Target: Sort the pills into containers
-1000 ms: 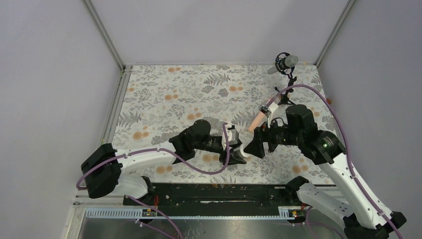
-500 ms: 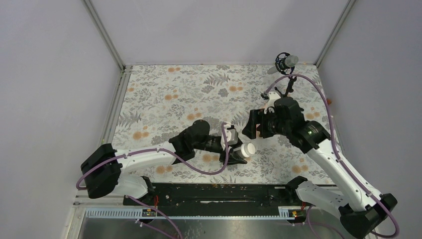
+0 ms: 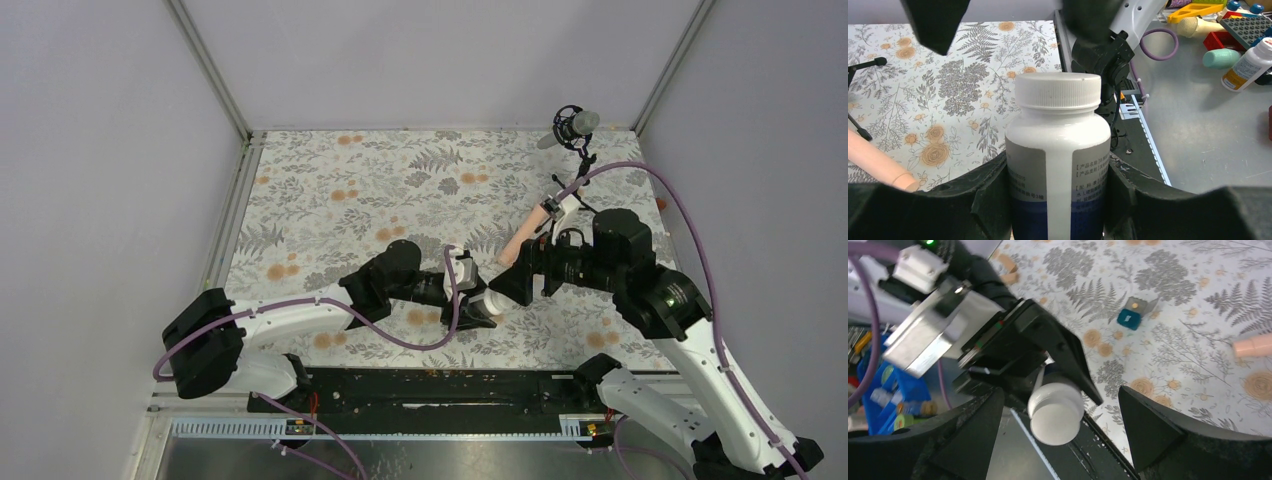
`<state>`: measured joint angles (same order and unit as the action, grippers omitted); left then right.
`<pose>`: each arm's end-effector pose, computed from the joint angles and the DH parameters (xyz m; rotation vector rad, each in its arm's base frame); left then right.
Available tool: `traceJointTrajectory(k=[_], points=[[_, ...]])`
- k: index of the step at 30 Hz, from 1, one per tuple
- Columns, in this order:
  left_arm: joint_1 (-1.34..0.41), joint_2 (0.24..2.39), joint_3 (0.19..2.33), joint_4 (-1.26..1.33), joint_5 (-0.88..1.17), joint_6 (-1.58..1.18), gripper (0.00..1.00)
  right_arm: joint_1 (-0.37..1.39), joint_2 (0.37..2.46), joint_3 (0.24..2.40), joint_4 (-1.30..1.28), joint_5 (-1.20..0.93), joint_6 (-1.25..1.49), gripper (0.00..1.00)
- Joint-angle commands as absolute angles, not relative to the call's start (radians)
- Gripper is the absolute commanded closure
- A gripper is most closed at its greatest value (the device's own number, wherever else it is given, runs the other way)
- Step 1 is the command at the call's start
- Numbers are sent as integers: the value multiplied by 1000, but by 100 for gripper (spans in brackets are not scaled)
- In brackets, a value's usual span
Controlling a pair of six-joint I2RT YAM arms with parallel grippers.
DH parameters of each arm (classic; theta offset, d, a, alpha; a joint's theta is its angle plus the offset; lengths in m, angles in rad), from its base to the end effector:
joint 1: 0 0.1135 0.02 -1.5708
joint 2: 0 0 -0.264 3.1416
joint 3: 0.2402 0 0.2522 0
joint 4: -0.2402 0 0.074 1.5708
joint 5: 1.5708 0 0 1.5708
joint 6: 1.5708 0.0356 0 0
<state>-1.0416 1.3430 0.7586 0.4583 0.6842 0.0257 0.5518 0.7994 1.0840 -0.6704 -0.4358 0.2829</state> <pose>0.1313 -0.2691 0.2728 1.3786 1.2414 -1.3094 0.1221 0.0928 0.3891 -0.5705 1.9660 0.9623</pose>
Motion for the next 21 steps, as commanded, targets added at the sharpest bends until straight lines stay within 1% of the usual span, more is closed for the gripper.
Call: traceJointTrajectory(k=[1, 6, 9, 11, 16, 19, 21], points=[[-1043, 1306, 783, 482, 700, 44, 100, 550, 828, 1136, -792, -585, 155, 8], [-1043, 1302, 787, 473, 702, 47, 100, 551, 862, 1166, -891, -538, 102, 9], [-1042, 1302, 789, 473, 698, 48, 100, 551, 868, 1162, -885, -558, 99, 15], [-1043, 1302, 789, 478, 693, 46, 100, 551, 873, 1151, -868, -566, 111, 22], [-1042, 1300, 787, 486, 657, 45, 100, 551, 881, 1110, -791, -578, 196, 47], [-1043, 1297, 778, 503, 602, 42, 100, 551, 885, 1058, -692, -564, 309, 59], [-1042, 1295, 773, 501, 545, 46, 100, 552, 894, 1030, -633, -475, 461, 68]])
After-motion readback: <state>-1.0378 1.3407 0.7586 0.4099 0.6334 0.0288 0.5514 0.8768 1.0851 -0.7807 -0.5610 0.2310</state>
